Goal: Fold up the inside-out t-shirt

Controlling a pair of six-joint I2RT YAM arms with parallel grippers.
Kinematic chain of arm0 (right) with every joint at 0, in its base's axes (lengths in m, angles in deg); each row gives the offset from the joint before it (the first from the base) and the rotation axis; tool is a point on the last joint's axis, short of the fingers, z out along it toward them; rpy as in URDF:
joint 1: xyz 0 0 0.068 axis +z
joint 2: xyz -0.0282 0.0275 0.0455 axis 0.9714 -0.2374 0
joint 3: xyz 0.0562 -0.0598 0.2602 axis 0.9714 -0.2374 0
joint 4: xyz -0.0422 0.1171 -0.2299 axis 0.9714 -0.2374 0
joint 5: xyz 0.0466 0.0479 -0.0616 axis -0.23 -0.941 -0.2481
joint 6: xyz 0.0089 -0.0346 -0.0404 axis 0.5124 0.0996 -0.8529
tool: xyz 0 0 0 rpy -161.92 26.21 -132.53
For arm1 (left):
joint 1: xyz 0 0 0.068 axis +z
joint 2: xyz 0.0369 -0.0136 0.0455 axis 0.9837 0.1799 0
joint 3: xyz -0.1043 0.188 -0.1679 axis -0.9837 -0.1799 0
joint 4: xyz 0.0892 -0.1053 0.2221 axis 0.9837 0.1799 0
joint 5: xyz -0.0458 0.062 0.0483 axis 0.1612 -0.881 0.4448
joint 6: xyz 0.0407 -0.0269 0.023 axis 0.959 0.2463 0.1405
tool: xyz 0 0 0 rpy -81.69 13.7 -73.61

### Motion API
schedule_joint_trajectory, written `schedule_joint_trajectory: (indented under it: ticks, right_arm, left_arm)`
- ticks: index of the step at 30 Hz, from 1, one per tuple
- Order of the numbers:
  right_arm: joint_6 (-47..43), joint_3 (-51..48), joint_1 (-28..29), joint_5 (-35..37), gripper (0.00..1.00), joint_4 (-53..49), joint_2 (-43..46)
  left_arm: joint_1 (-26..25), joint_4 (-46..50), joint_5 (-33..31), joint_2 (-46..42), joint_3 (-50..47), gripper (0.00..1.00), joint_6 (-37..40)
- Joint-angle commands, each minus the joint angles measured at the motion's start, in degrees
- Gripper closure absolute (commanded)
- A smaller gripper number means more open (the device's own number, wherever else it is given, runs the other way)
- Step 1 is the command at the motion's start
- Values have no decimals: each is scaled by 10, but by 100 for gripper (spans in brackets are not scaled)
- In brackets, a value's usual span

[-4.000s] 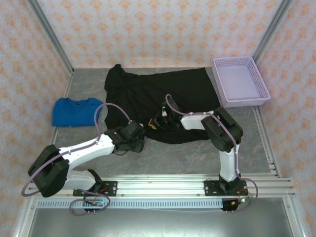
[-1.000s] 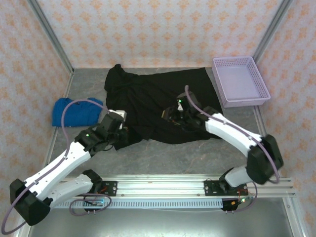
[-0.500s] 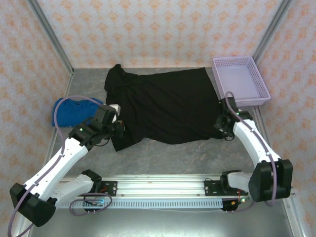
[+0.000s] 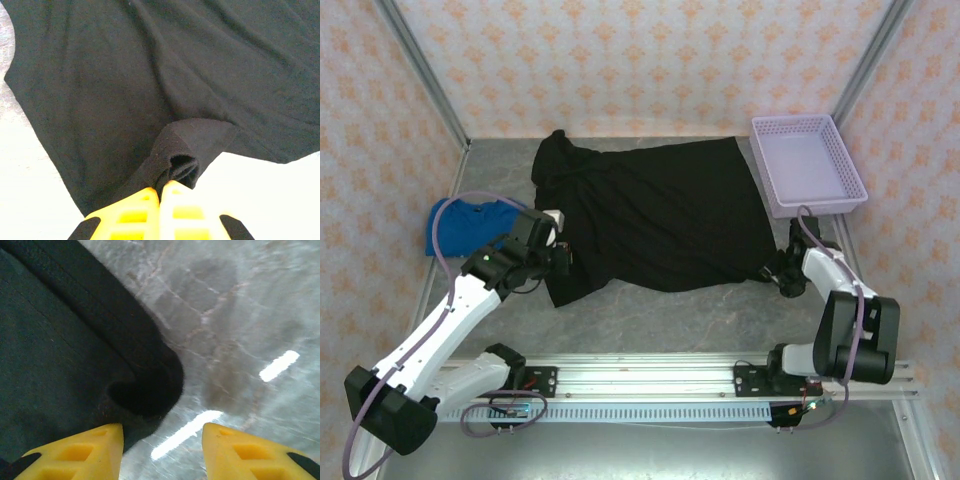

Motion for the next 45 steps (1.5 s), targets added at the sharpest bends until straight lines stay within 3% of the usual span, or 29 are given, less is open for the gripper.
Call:
schedule_joint_trajectory:
  ticks: [1, 8, 12, 17, 28, 33, 40, 45]
  right_arm:
    - [6, 4, 0, -26, 58, 64, -36]
    - [-4, 48, 0, -15, 65, 90, -95]
    - [-11, 63, 1, -2, 78, 76, -92]
    - [-19, 40, 1, 14, 88, 18, -11]
    - [23, -51, 1, -2, 91, -66, 168]
    - [36, -35, 27, 0, 91, -34, 150]
    - [3, 48, 54, 81, 72, -14, 28]
    - [-15, 65, 54, 122, 62, -43, 43]
  left_arm:
    - [15, 5, -6, -8, 19, 100, 8]
    - [32, 18, -19, -19, 24, 100, 13]
    - [48, 28, -22, -23, 31, 100, 19]
    - [80, 52, -35, -38, 52, 100, 35]
    - [141, 107, -76, -79, 99, 100, 70]
    - [160, 108, -74, -76, 97, 100, 77]
    - [161, 90, -55, -62, 76, 100, 75]
    - [161, 86, -46, -59, 74, 100, 74]
